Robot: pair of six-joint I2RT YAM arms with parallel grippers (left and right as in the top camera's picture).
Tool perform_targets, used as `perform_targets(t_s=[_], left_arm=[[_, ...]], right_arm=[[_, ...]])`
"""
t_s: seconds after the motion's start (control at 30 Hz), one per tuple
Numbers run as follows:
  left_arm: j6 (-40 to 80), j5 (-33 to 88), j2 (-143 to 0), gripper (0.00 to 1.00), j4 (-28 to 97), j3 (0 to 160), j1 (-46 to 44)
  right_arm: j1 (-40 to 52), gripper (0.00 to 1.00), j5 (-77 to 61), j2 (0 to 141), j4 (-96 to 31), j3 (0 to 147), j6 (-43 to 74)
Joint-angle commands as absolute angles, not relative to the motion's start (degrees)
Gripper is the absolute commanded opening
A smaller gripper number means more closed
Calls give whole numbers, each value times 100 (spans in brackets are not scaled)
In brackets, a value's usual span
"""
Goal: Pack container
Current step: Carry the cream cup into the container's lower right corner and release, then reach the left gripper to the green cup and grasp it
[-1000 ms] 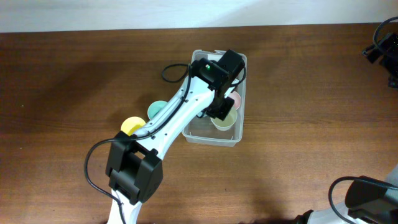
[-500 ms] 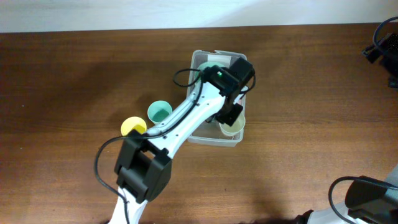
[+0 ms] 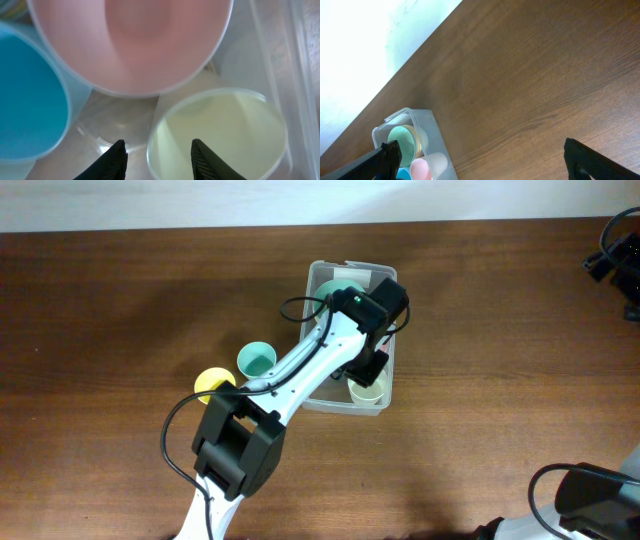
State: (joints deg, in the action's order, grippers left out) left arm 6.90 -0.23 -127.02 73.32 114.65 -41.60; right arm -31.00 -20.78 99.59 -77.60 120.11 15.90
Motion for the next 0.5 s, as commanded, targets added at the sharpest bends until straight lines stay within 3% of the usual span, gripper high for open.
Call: perform_targets(t_s=[0.0, 0.13, 0.27, 0.33, 0.47], left_arm=[[683, -95, -12693, 44, 7703, 12046, -4069], [683, -508, -12663, 44, 8750, 13242, -3892], [679, -1203, -12610, 59, 9673, 14431, -3588], [681, -1315, -12479, 72, 9655, 14562, -3367], [685, -1129, -12372, 74, 9671, 14527, -2797]], right_arm=[[-3116, 99, -2027, 9974, -7741, 12016, 1573], [-3116, 99, -2025, 9974, -7743, 12016, 1573], [-3116, 99, -2027, 9974, -7741, 12016, 1573], [-3116, 99, -2027, 9974, -7741, 12016, 1573], [-3116, 99, -2027, 9974, -7741, 12018, 1573]])
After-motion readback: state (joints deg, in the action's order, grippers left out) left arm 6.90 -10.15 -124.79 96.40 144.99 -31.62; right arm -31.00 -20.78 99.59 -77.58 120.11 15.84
